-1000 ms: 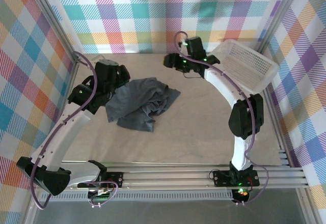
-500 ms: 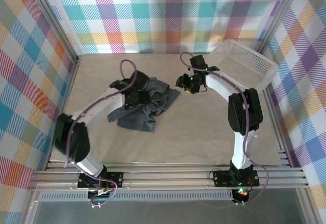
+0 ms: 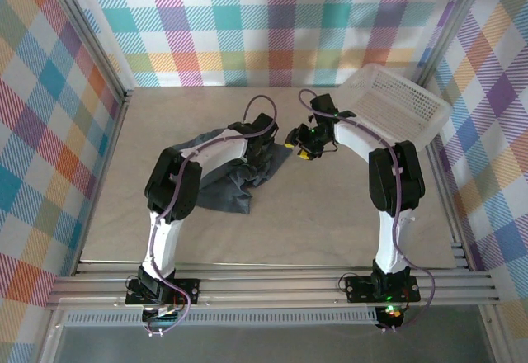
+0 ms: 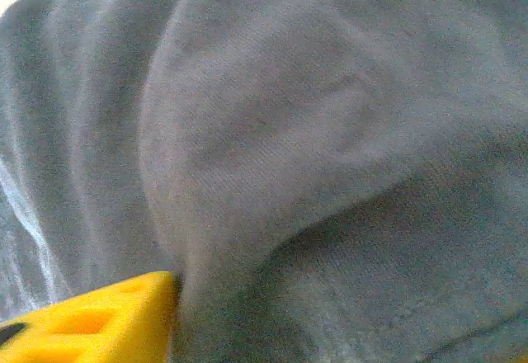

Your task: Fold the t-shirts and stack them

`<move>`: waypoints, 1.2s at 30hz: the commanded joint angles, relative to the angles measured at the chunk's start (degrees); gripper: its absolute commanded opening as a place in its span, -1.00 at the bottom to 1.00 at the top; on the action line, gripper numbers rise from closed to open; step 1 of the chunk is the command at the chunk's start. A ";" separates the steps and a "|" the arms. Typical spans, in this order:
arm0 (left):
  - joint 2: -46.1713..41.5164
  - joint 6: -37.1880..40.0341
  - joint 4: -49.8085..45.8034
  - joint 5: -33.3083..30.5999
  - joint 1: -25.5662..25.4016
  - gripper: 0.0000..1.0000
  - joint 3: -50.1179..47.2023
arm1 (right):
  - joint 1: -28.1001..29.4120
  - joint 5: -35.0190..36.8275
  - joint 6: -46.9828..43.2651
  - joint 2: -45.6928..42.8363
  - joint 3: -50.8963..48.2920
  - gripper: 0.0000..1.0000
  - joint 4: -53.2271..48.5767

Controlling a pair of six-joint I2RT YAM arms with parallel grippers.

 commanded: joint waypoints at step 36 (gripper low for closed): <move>-29.05 -7.28 4.75 5.81 22.00 -1.00 -11.39 | 1.69 -0.14 13.61 19.75 18.32 -1.00 1.88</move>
